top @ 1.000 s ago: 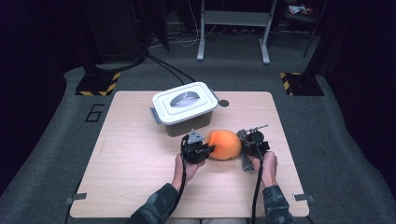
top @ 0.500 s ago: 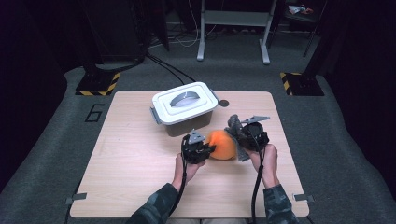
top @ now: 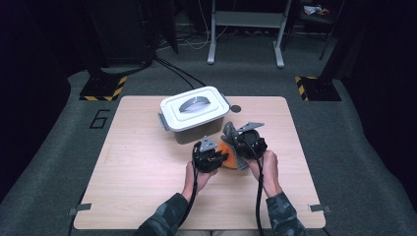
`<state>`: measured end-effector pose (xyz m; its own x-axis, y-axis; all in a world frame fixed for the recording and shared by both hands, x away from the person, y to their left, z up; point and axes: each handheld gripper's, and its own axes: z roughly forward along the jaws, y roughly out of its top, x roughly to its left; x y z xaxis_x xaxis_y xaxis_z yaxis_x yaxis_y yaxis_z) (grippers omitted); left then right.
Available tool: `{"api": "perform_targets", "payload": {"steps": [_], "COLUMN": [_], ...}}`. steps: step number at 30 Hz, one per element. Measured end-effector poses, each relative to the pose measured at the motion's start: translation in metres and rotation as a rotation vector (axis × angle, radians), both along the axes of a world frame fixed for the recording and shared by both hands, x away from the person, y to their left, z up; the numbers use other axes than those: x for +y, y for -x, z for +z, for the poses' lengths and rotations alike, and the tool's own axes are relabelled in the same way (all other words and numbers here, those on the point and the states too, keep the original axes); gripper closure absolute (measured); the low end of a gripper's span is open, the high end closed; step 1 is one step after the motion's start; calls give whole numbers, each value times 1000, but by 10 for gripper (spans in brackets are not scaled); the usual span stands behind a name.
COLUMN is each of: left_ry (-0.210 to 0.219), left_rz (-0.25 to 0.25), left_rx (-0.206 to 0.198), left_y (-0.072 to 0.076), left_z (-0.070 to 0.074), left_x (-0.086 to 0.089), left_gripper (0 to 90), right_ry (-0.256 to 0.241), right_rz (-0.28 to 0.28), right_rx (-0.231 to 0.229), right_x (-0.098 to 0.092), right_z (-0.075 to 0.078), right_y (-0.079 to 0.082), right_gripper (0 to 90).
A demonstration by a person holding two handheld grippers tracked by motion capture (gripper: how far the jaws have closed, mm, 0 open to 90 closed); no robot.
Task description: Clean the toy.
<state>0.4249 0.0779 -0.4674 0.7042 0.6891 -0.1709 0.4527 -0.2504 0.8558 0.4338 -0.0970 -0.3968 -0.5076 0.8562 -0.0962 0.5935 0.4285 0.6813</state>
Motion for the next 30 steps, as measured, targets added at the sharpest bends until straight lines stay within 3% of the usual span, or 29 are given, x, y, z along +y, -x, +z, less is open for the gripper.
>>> {"api": "perform_targets", "payload": {"steps": [6,13,18,20,26,30], "left_ry": [9,9,7,7,12,12], "left_rz": [3,5,4,4,6,11], "left_rx": [4,5,6,6,11,12], "left_y": [0,-1,-1,-1,-1,-2], "left_z": [-1,-2,-2,-2,-2,-2], "left_x": [0,1,2,2,2,4], "left_gripper": [774,773,773,773,772,771], "right_ry": [-3,-25,-22,-25,11,-2], "right_rz": [-50,-133,-196,-200,-220,-224], "right_rx": [10,60,119,127,219,233], "right_x": [-17,-46,-63,-64,-72,-73], "right_z": [-6,-24,-48,-51,-82,-86], "right_y": [-3,-10,-19,-20,-31,-32], "right_gripper": [734,733,734,734,732,734]}}
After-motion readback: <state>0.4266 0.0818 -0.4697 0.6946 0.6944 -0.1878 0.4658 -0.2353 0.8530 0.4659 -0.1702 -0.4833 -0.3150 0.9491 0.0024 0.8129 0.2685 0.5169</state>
